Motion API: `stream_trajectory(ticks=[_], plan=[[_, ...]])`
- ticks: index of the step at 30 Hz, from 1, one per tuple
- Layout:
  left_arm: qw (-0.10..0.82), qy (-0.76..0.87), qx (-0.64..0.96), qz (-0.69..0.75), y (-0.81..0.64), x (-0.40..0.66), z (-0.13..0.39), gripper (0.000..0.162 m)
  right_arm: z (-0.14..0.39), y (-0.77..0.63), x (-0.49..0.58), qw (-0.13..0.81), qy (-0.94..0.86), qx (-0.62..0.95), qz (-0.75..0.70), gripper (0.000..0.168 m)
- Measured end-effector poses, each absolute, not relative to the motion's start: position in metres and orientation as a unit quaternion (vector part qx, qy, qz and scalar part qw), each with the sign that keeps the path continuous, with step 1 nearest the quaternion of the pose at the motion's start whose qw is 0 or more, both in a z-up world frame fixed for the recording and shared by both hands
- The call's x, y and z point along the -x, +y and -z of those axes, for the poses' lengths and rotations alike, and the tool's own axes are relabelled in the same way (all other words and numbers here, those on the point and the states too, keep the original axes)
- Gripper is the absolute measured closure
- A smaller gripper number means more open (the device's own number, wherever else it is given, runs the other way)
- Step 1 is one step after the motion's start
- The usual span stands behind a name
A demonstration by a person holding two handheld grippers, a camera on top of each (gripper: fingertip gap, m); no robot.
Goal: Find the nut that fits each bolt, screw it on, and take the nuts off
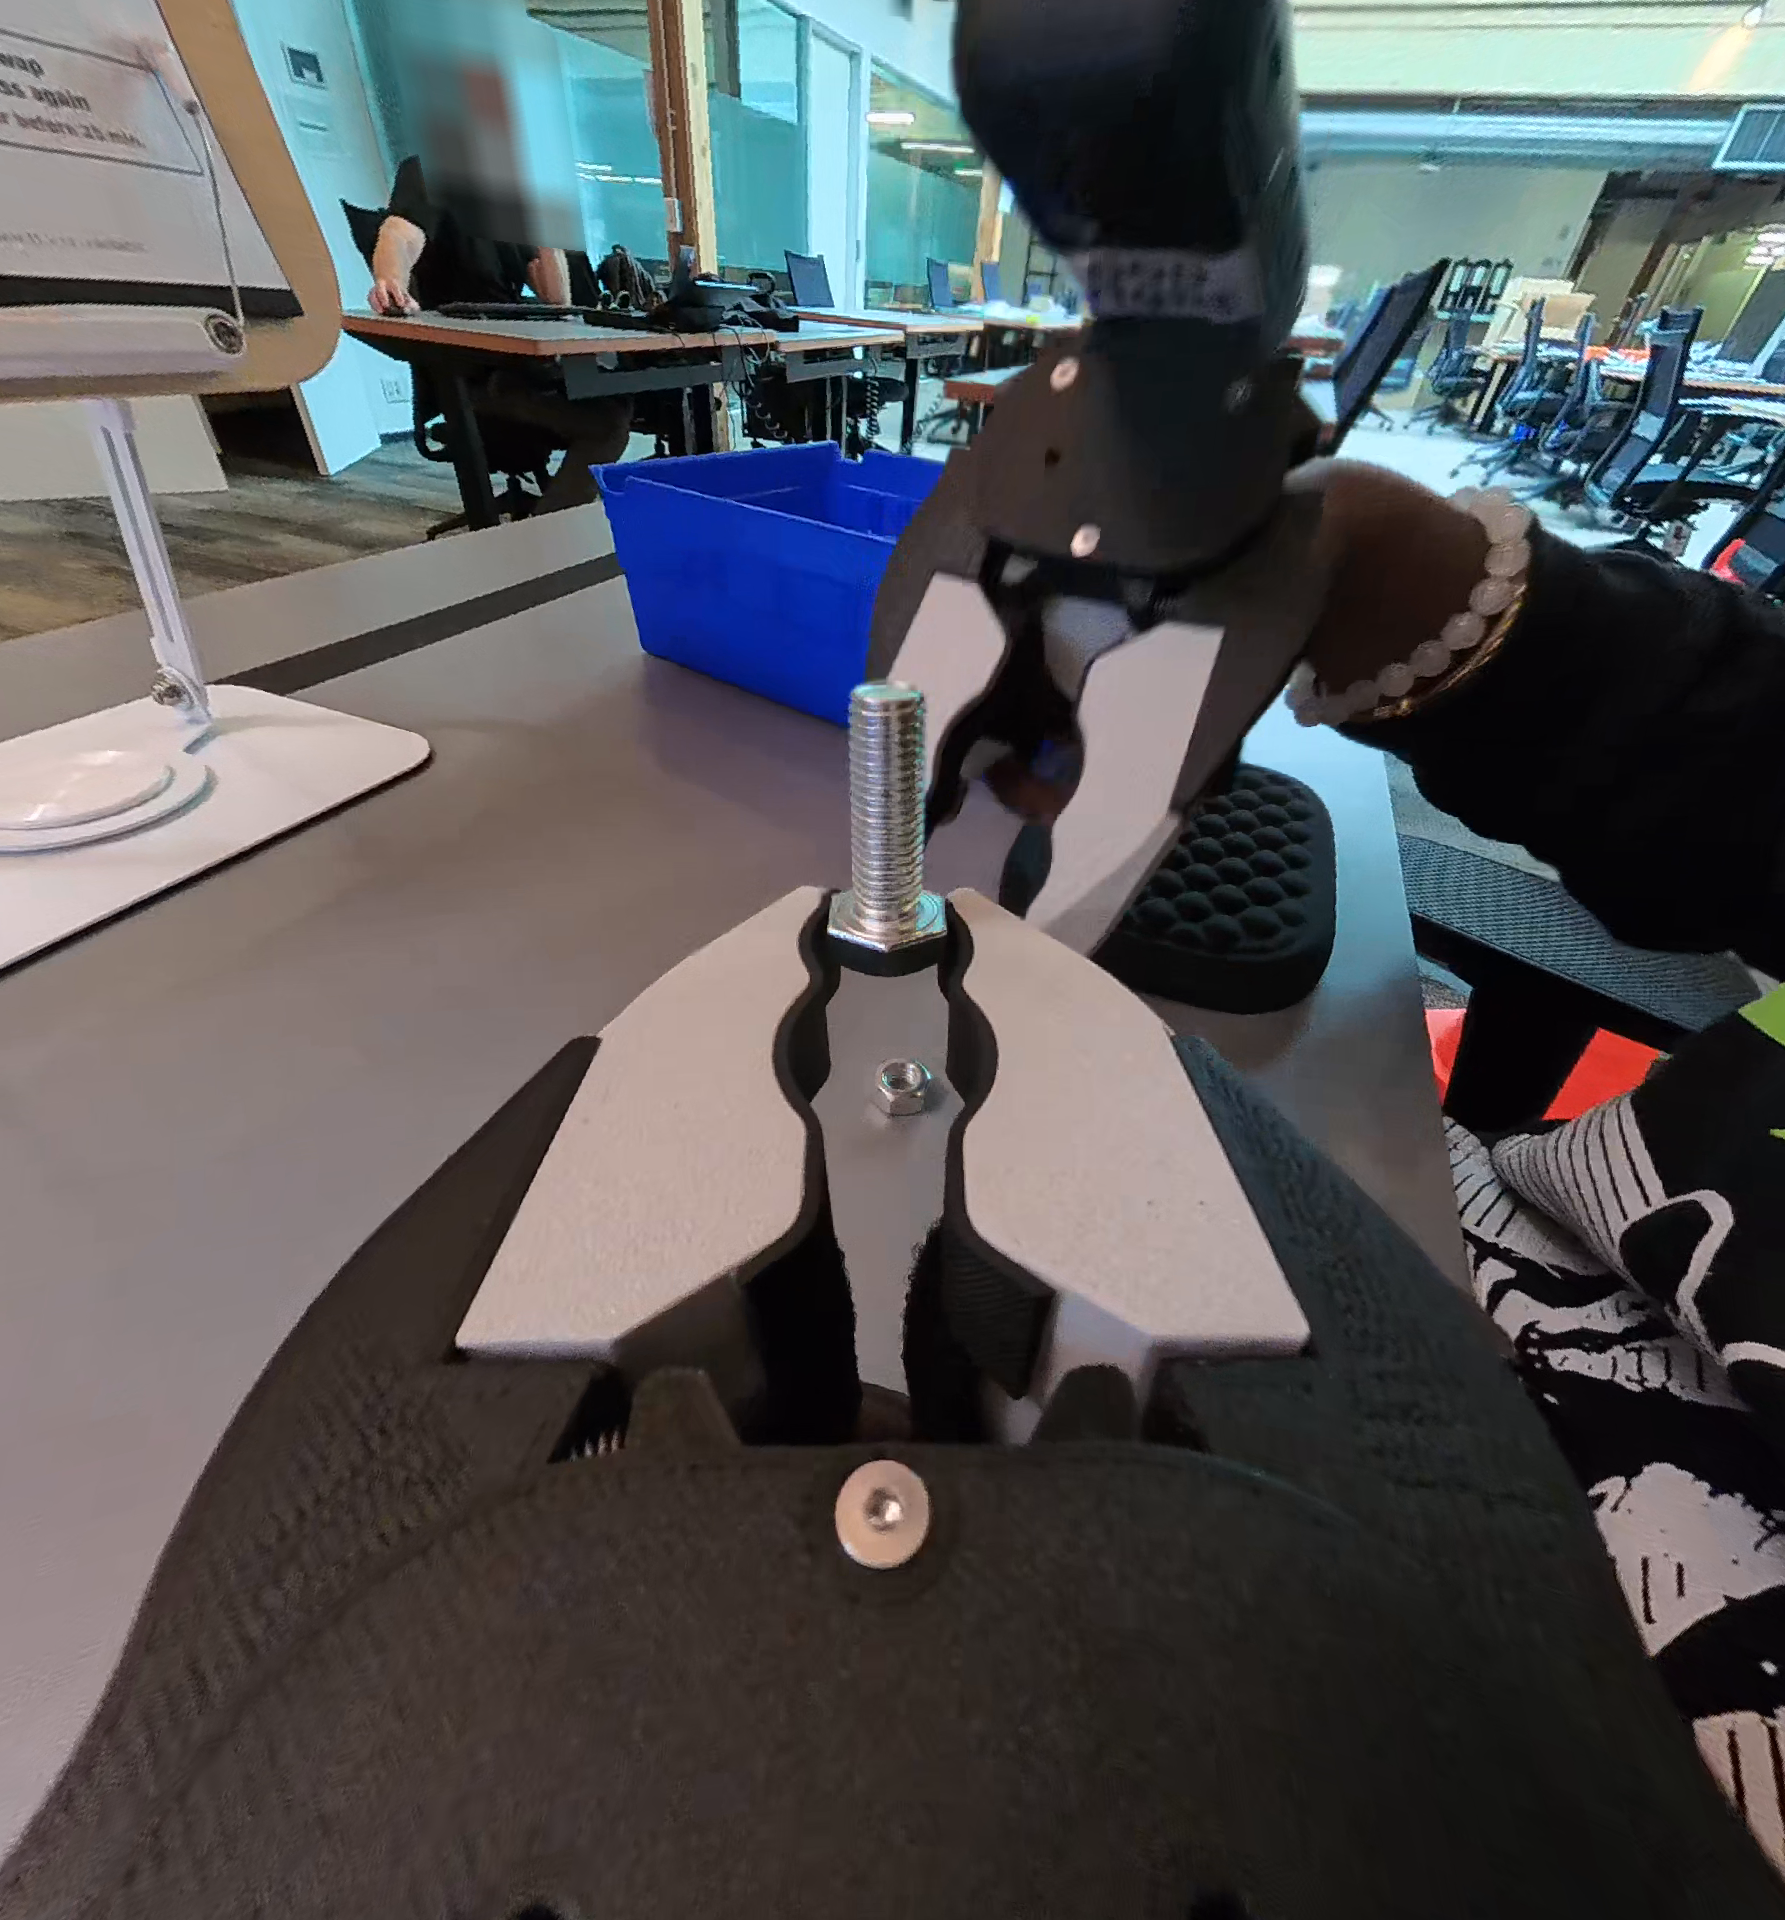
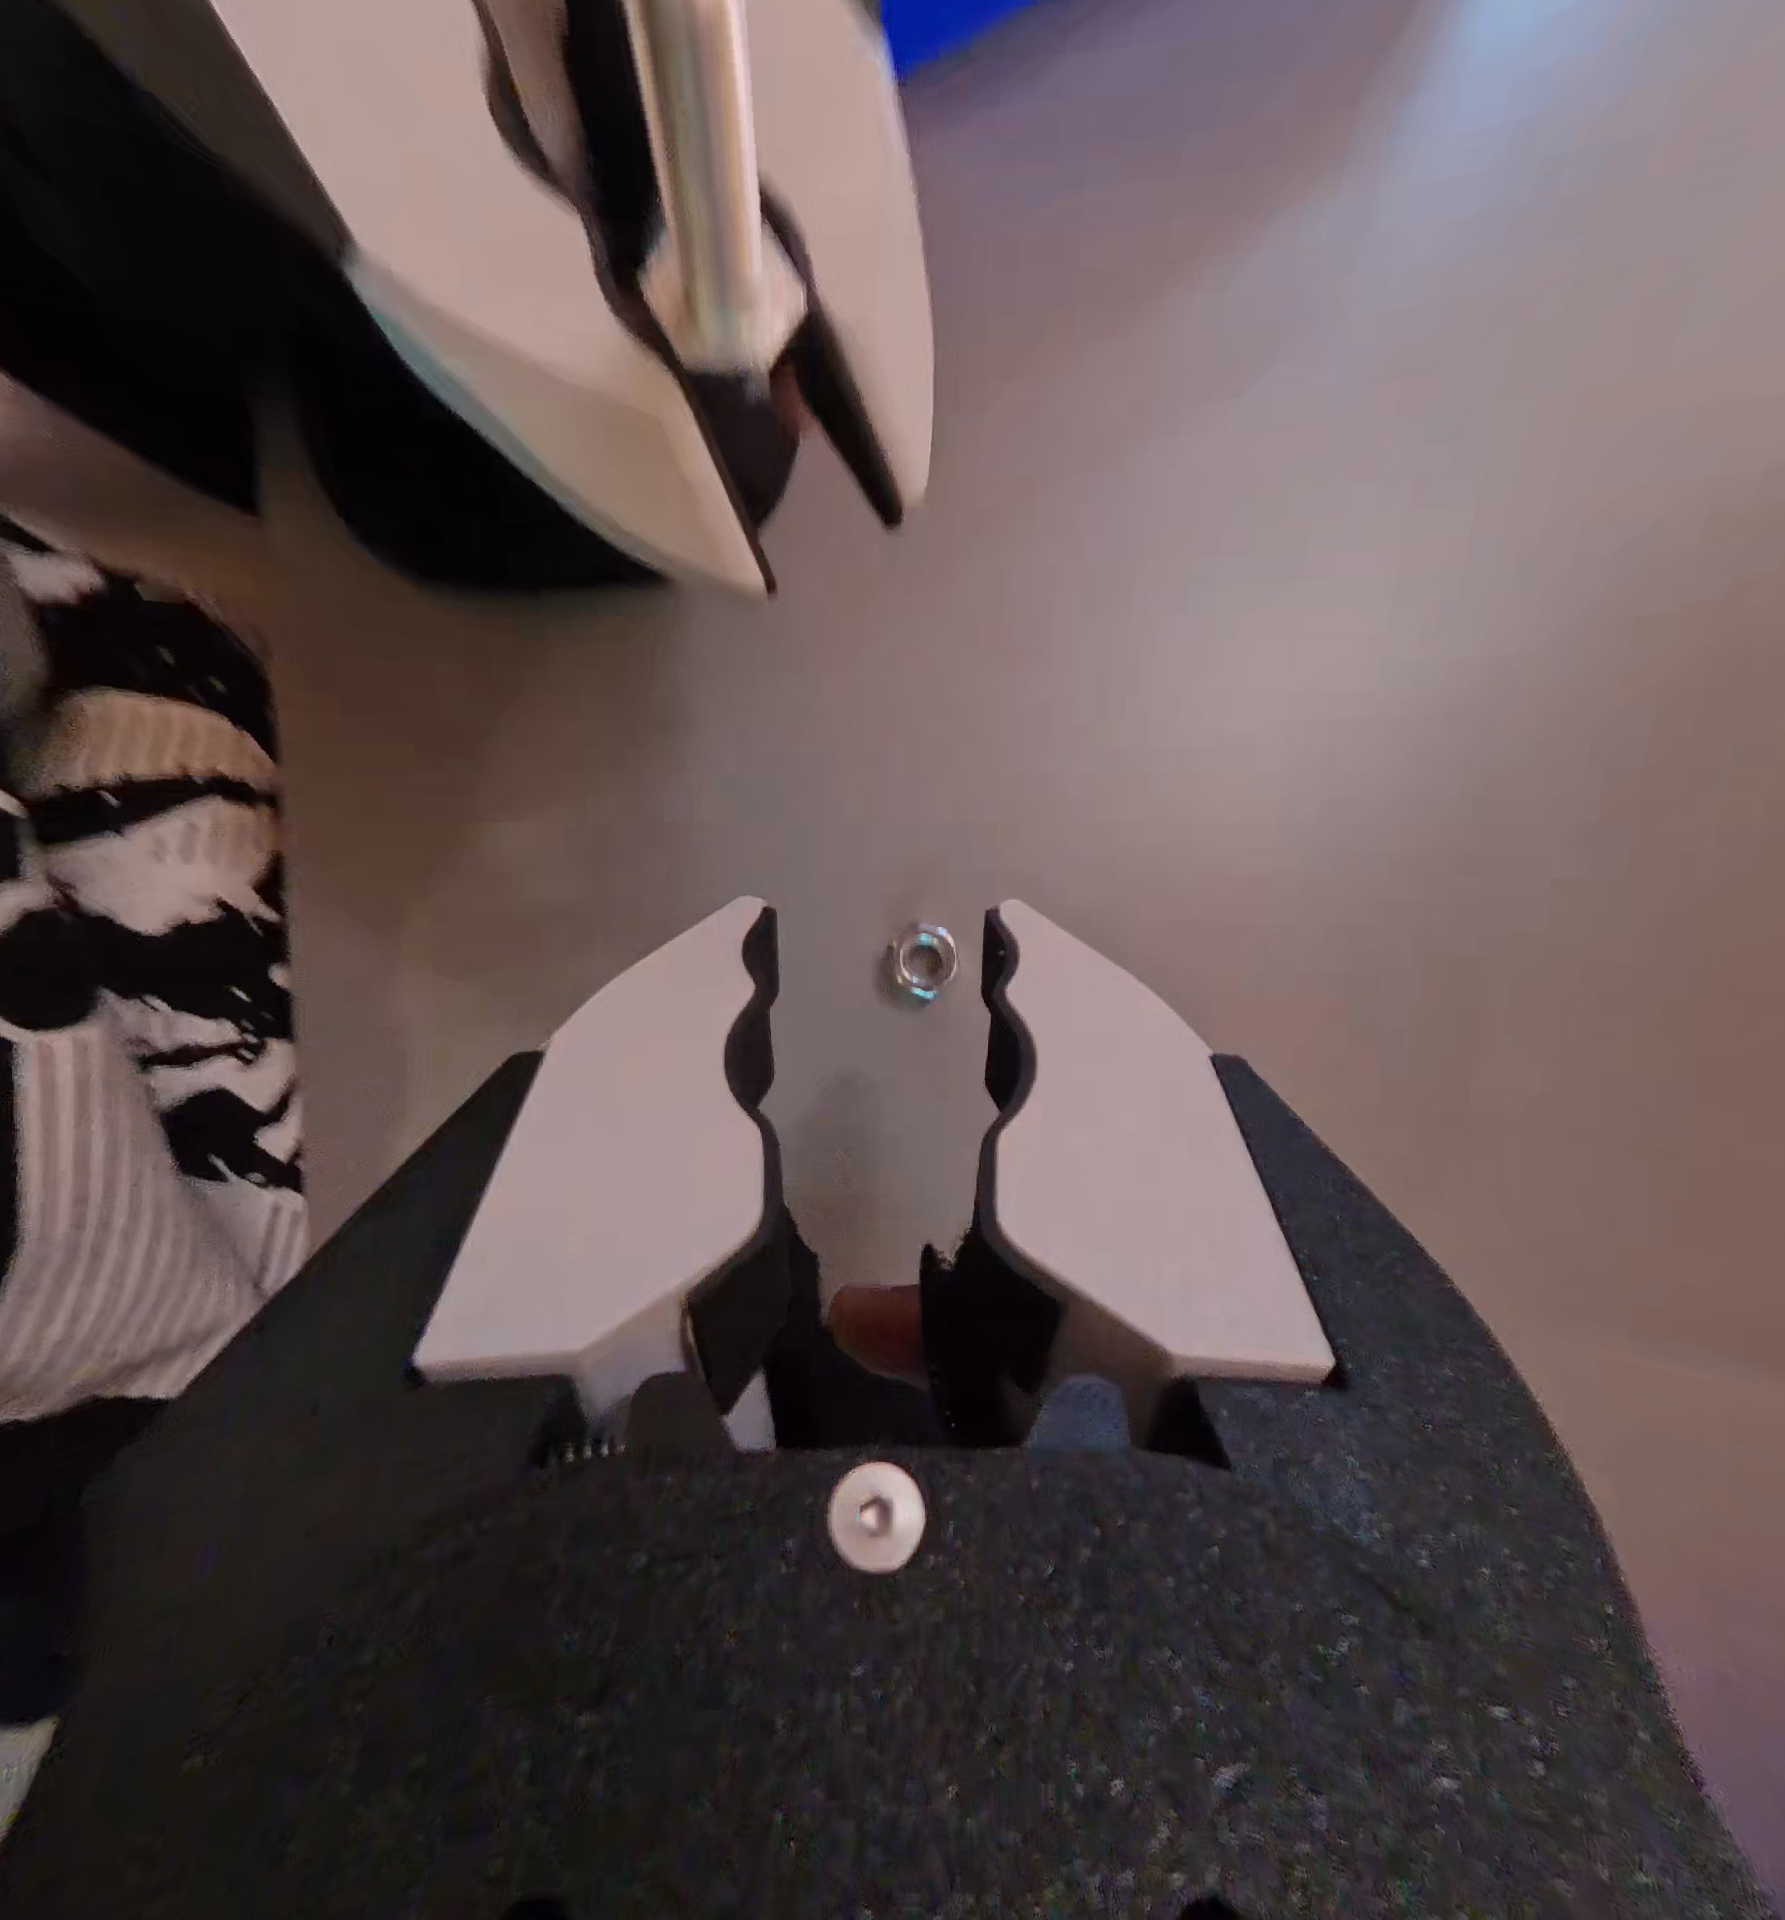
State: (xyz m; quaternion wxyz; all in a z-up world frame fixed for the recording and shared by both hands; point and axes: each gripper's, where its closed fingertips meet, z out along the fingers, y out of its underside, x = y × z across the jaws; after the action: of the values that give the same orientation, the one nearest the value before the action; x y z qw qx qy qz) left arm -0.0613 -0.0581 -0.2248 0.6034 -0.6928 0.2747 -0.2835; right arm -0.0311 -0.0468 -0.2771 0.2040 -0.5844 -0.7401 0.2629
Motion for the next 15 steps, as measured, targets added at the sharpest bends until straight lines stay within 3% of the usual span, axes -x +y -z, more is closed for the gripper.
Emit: stream_trajectory(ticks=[5,15], plan=[[0.591,0.296,0.695,0.285,-0.061,0.056,0.23,0.144,0.311,-0.041,0.029,0.16,-0.789,0.56,-0.195,0.137],[0.585,0.306,0.69,0.297,-0.064,0.054,0.23,0.144,0.327,-0.038,0.034,0.126,-0.818,0.535,-0.167,0.148]])
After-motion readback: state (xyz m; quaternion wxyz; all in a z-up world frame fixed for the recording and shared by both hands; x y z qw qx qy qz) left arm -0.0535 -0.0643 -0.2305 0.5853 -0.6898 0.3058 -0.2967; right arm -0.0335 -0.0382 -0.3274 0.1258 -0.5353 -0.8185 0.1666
